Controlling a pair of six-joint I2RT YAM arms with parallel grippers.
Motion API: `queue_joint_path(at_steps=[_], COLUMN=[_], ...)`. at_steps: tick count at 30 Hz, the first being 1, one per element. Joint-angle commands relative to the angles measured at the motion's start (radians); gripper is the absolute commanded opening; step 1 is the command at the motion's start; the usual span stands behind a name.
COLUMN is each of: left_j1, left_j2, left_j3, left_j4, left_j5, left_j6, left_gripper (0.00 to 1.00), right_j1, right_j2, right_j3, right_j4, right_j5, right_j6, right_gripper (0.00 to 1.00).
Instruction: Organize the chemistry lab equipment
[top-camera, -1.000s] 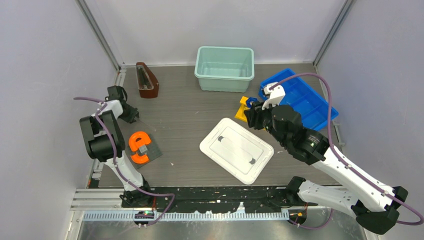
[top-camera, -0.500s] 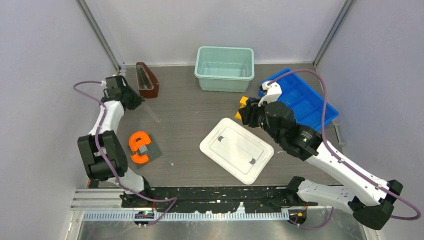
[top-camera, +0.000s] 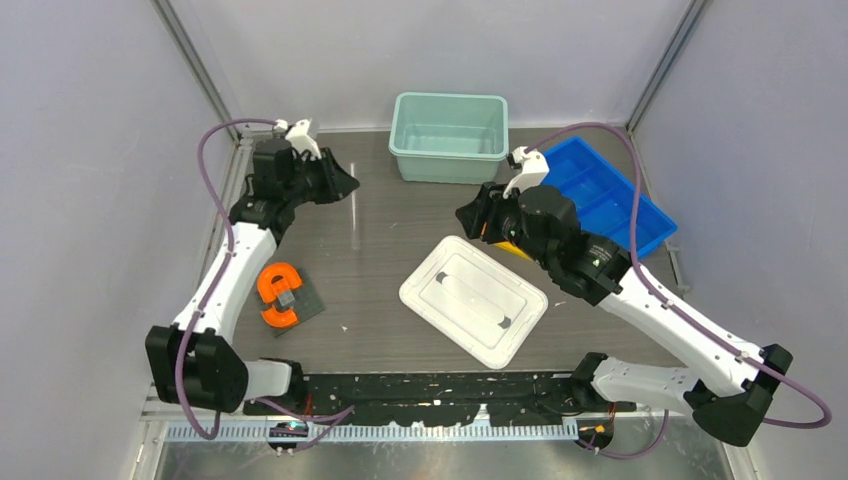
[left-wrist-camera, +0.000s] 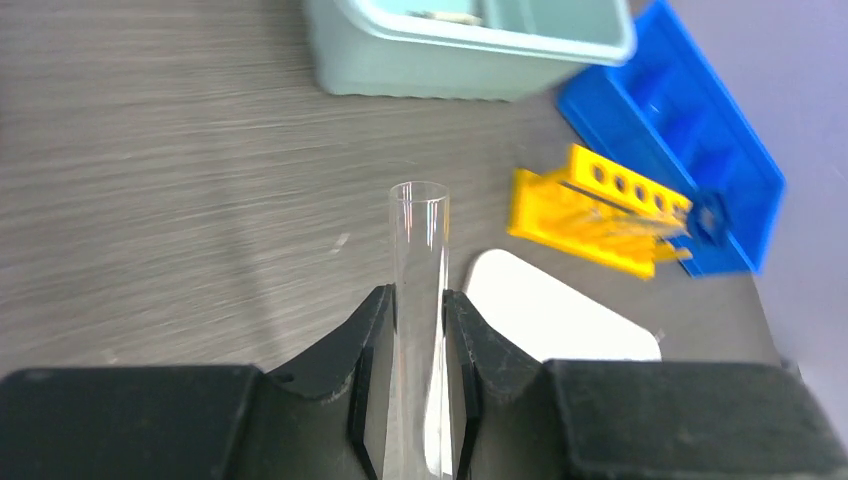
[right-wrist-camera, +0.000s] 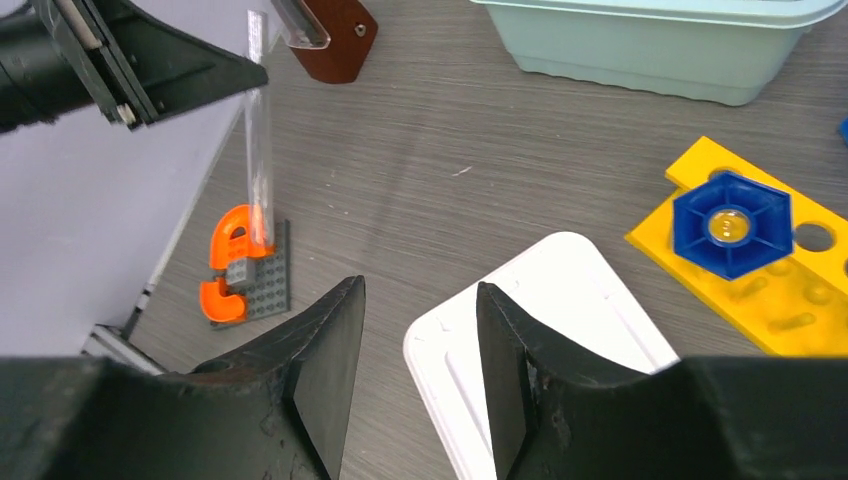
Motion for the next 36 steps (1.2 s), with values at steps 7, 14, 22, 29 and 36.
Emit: queue_joint_path(at_steps=[7,14,22,29,36], left_j1=[-0.216,-0.337,-0.382,-0.394,-0.405], left_j2=[-0.166,-0.247,-0.292,-0.284,-0.288], left_j3=[-0.07,-0.132,-0.199,-0.206,-0.214], left_j4=[0.086,0.071,0.118,0.12,0.119], left_j5=[0.178,0.184,0.184,0.196,0.2], left_j6=[0.296,0.405,0.426,0.426,0.44], left_gripper=[0.18,0.18,0.18,0.18,0.18], right_j1=[-0.103,-0.137,-0.146,-0.146,-0.145], right_j2=[0.111,0.186,0.32,0.398,0.44], right_j3=[0.191,0.247,0.293,0.293,0.291], right_j4=[0.005,-0.009,-0.018,0.003,0.034], right_j5=[-0.371,-0.513,-0.711,-0.727,-0.725], right_j6=[0.17,0.263,0.306,0.331,0.353], right_gripper=[0.54,0.59,0.64,0.61,0.55])
